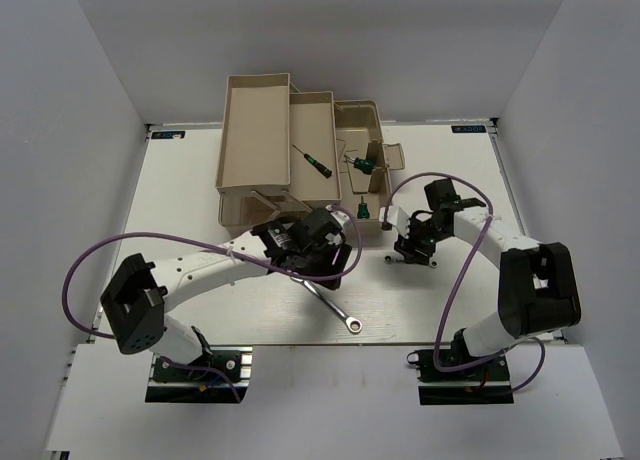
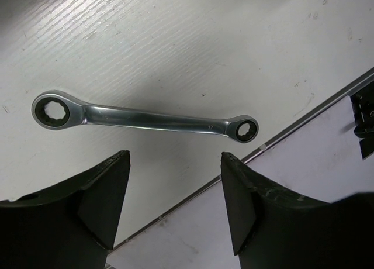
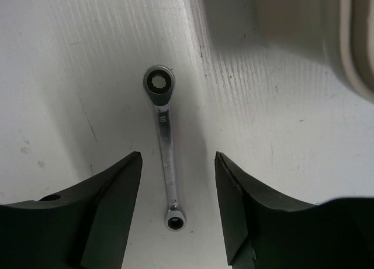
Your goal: Sort the tools into containers
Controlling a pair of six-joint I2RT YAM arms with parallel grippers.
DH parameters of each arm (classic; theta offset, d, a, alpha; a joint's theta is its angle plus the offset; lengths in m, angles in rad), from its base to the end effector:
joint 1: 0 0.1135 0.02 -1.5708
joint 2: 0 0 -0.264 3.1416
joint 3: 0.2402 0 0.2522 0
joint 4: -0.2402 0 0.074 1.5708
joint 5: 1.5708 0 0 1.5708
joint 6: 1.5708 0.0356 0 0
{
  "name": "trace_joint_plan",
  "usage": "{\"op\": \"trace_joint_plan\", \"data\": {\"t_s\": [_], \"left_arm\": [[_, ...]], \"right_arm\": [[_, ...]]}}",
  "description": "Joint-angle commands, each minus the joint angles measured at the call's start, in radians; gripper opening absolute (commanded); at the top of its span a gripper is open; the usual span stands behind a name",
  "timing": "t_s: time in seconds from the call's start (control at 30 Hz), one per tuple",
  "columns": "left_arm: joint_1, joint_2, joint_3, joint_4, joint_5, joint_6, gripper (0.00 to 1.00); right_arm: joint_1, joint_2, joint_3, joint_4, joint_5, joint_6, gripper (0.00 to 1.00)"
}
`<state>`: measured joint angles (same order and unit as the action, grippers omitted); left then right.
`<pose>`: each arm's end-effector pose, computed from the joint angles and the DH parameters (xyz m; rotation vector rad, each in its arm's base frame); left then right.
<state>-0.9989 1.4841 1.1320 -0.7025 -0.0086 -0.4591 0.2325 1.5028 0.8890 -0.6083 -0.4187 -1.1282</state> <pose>0.1636 -0.2537 0.2530 0.7204 2.6154 -0.4683 0.2626 0.0770 0.1847 -1.7338 1.9858 0.3036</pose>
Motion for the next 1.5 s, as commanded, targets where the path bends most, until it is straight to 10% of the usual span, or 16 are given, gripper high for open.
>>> {"op": "trace_joint_plan", "data": {"t_s": [0.0, 1.47], "left_arm": [[-0.006, -0.061, -0.018, 0.011, -0.022, -0.010, 0.74], [-0.006, -0.174, -0.075, -0.037, -0.079, -0.066, 0.74]], "right_arm": [[0.014, 0.005, 0.048, -0.041, -0.032, -0.027, 0.59], [0.199, 0.177, 0.094, 0.055, 0.049, 0.033, 0.61]]}}
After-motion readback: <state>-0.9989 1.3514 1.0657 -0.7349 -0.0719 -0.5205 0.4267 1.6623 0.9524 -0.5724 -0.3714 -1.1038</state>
